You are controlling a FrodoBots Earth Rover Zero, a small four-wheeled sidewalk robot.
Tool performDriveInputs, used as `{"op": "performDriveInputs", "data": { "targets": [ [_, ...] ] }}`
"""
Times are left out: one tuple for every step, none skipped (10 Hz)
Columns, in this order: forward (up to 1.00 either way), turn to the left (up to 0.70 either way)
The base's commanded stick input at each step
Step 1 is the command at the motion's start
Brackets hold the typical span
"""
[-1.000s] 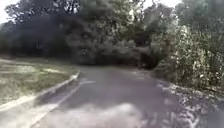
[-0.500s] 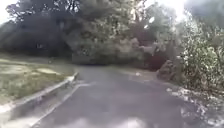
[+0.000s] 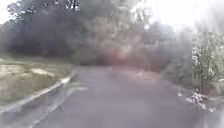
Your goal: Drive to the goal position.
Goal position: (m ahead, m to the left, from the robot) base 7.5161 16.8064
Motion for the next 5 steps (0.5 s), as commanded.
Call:
{"op": "performDriveInputs", "data": {
  "targets": [
    [1.00, 0.00],
    [1.00, 0.00],
    [1.00, 0.00],
    [1.00, 0.00],
    [1.00, 0.00]
  ]
}}
